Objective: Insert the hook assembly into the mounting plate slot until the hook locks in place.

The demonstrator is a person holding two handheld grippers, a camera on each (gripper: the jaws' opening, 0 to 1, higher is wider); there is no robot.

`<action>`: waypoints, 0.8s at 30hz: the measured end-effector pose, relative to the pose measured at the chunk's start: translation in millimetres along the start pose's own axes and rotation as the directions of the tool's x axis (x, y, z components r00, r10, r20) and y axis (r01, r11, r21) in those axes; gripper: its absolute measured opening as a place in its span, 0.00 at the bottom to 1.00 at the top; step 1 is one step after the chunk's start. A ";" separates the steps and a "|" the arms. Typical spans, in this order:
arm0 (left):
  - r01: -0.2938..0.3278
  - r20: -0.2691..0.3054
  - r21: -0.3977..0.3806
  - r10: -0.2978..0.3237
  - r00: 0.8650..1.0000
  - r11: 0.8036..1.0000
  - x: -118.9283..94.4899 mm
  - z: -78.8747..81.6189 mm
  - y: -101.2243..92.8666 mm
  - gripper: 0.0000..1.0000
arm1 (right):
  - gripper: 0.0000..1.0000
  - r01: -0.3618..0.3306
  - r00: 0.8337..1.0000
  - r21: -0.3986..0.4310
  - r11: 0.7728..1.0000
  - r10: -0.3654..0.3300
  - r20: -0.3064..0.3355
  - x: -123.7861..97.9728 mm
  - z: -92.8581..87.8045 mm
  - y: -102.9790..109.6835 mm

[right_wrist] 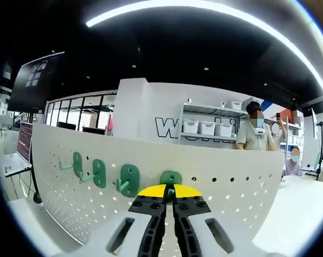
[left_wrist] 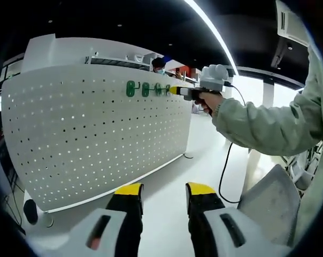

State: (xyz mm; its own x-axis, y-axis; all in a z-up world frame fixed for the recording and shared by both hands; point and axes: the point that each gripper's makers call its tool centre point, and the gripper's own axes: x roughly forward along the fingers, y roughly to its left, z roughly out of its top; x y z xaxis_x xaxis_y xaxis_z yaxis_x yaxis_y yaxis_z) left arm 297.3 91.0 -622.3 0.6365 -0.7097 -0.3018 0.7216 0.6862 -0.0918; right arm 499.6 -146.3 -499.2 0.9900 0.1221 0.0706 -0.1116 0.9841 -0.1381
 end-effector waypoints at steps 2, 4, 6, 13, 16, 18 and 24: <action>-0.001 0.000 0.000 0.001 1.000 1.000 -0.3 0.0 0.2 0.33 | 0.02 0.002 1.000 -0.017 1.000 -0.002 0.007 -0.1 0.0 0.3; -0.002 0.000 0.000 0.002 1.000 1.000 -0.6 0.1 0.2 0.33 | 0.02 0.012 1.000 -0.065 0.998 -0.011 0.022 -0.1 0.3 -0.4; -0.002 -0.001 0.001 0.002 1.000 1.000 -0.9 0.0 0.3 0.33 | 0.01 0.015 1.000 -0.083 0.996 -0.014 0.020 -0.1 -0.1 1.1; -0.003 -0.003 0.000 0.003 1.000 1.000 -0.4 0.1 0.9 0.33 | 0.01 0.022 0.999 -0.106 0.994 -0.018 0.036 0.9 1.2 -0.5; -0.001 -0.003 0.003 0.001 1.000 1.000 0.5 0.4 0.1 0.33 | 0.01 0.015 0.998 -0.079 0.997 -0.010 0.060 0.1 0.0 -0.5; 0.000 -0.004 0.003 0.000 1.000 1.000 0.8 0.4 0.0 0.33 | 0.01 0.016 0.998 -0.078 0.997 -0.011 0.057 0.3 -2.7 -0.1; -0.001 -0.008 0.003 0.001 1.000 1.000 1.1 -0.2 1.4 0.32 | 0.02 0.018 0.997 -0.074 0.997 -0.013 0.072 2.6 -2.9 1.2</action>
State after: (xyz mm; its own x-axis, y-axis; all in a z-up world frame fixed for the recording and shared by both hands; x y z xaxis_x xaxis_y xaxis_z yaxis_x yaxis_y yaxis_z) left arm 299.0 91.2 -622.9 0.6354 -0.7076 -0.3092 0.7216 0.6866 -0.0884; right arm 502.3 -145.1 -502.1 0.9826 0.1184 0.1430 -0.0868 0.9739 -0.2098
